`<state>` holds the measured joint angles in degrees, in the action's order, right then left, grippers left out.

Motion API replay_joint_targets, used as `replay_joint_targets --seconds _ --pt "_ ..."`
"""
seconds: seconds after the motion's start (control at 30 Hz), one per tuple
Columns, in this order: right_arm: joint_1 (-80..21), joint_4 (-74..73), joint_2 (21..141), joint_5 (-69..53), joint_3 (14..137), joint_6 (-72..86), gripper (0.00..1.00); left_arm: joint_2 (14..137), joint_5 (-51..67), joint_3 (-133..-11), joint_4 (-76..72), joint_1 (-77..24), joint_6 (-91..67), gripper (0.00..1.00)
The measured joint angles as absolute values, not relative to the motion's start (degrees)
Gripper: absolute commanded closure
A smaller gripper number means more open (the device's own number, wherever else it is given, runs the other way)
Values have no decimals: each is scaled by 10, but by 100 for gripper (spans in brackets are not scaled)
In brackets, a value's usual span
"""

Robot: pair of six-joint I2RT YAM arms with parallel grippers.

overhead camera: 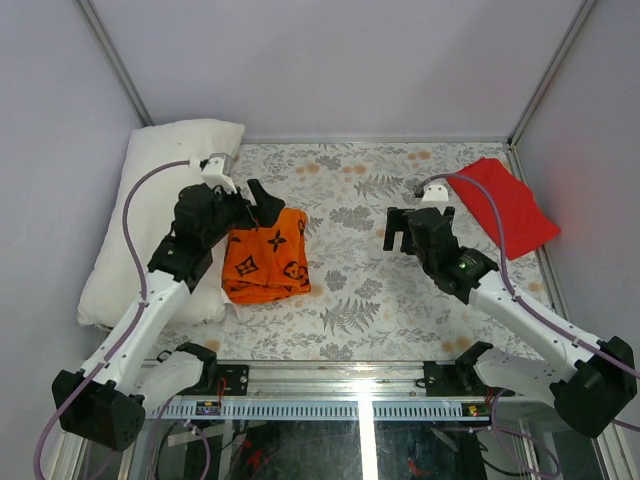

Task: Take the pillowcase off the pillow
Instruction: Reset both arms

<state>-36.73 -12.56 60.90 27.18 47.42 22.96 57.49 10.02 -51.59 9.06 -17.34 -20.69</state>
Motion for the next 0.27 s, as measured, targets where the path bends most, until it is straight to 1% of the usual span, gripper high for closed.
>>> replay_joint_targets --seconds 0.17,0.27 --pt "-366 -116 609 255 466 220 1 572 95 -512 91 -172 -203 0" --pt "-358 -99 610 225 466 220 1 572 91 -510 90 -172 -201 0"
